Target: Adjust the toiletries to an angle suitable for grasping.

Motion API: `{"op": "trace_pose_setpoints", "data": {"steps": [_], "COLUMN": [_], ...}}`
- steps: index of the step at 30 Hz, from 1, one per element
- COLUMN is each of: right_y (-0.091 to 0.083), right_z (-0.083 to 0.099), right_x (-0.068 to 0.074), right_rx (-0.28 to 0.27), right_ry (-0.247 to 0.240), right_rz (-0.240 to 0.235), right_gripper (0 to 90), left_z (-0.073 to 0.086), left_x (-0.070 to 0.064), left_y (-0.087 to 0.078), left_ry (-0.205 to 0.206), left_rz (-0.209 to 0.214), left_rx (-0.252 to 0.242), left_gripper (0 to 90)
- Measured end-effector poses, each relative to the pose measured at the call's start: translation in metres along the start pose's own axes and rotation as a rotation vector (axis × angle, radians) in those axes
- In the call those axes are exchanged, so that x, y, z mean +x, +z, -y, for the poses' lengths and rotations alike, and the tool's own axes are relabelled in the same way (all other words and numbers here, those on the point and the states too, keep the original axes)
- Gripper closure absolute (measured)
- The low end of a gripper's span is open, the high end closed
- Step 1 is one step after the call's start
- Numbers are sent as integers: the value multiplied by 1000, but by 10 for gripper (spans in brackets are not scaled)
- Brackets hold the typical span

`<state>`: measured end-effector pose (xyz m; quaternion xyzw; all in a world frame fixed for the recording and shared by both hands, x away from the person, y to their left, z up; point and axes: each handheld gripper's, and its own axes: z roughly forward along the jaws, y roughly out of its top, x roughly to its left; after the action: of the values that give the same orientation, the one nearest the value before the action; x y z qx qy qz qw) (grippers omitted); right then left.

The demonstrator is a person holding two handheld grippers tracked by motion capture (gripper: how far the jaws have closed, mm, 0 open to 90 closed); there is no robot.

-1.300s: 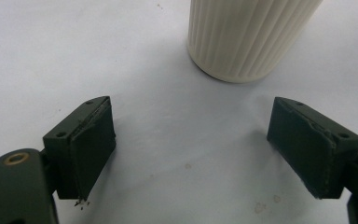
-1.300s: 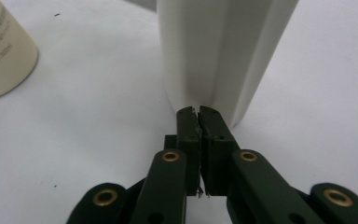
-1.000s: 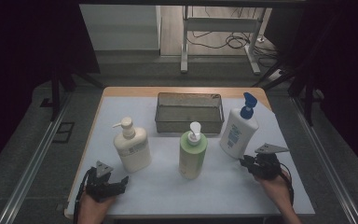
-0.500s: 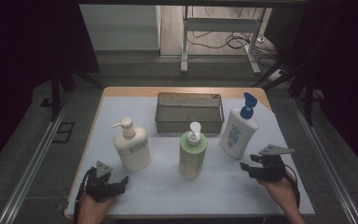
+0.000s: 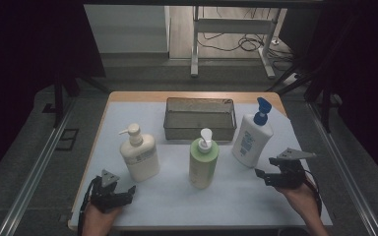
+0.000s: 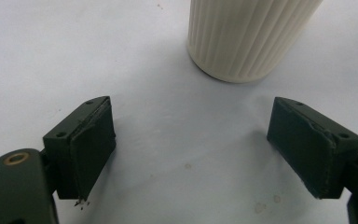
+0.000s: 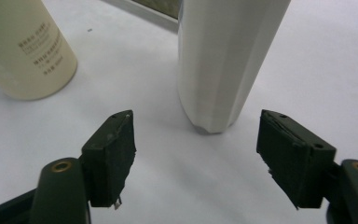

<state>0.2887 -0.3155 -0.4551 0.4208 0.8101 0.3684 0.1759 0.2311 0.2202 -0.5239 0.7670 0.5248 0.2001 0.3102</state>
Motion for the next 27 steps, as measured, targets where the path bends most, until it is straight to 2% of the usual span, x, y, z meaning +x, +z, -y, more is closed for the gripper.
{"op": "trace_pose_setpoints", "data": {"steps": [12, 27], "right_y": [-7, -4], "right_z": [-21, -46], "right_x": [-2, -8], "right_rx": [-24, -48], "right_ry": [-19, -21], "right_rz": [0, 8], "right_gripper": [208, 148], "left_z": [0, 0], "left_x": [0, 0], "left_y": [0, 0], "left_ry": [3, 3], "left_rz": [0, 0], "left_rx": [2, 1], "left_gripper": [150, 150]}}
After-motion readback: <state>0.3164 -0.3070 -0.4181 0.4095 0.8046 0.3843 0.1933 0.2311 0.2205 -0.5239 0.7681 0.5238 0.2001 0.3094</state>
